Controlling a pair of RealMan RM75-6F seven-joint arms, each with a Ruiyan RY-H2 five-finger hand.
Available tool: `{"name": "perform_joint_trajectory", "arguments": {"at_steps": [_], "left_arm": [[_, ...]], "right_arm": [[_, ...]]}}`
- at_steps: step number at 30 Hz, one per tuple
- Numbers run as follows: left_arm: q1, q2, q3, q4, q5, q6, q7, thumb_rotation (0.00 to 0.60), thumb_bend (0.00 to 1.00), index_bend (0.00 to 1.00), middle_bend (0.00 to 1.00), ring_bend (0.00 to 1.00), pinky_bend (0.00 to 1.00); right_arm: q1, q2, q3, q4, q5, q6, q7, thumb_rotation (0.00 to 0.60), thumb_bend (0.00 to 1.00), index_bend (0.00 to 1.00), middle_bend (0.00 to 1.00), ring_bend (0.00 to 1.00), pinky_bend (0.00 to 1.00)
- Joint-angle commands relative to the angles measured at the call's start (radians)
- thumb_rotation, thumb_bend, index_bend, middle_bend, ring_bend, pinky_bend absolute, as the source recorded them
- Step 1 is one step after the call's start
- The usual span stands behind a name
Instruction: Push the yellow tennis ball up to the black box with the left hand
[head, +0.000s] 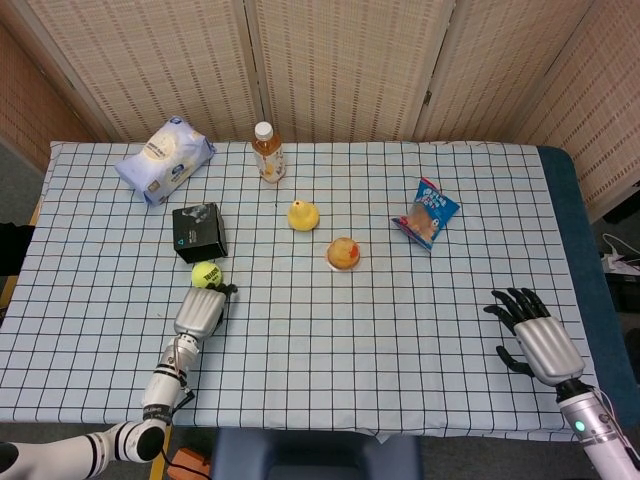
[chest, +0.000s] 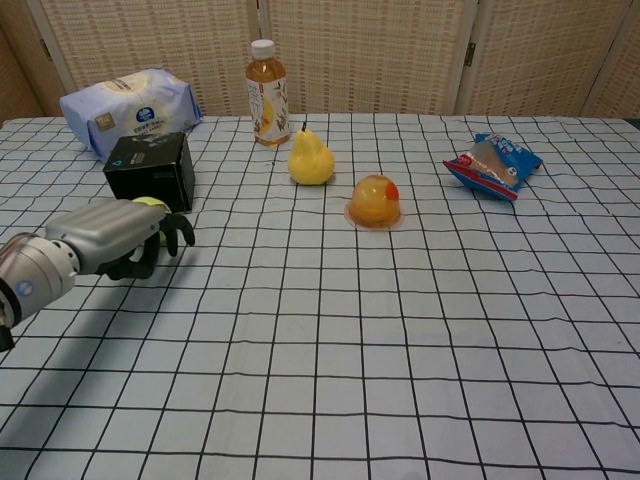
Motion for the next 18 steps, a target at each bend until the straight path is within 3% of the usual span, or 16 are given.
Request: {"name": "perform_joint_trajectory", "arguments": {"at_steps": [1,12,18], "left_arm": [[-0.009,-0.002,-0.003,0.011,-0.011,-0.007,0.007,0.6,1.0,0.27,0.32,0.32,0.55],[-0.028,0.005,0.003,0.026,-0.048,-0.008,0.044,0.6,1.0,0.27,0.32,0.32,0.53],[-0.034,0.006,0.008,0.032,-0.073,0.048,0.147,0.6,1.0,0.28,0.32,0.31,0.52]], "right_arm": [[0.0,0.0,-0.001,0.0,-0.002,0.001,-0.001,0.6,0.29,0.24,0.08,0.02,0.0],[0.0,0.0,-0.006,-0.001,-0.01,0.0,-0.005,0.6,0.29,0.24,0.08,0.02,0.0],[0.001,-0.001,-0.007,-0.001,-0.011,0.001,-0.005,0.6,0.29,0.24,0.08,0.02,0.0]]}}
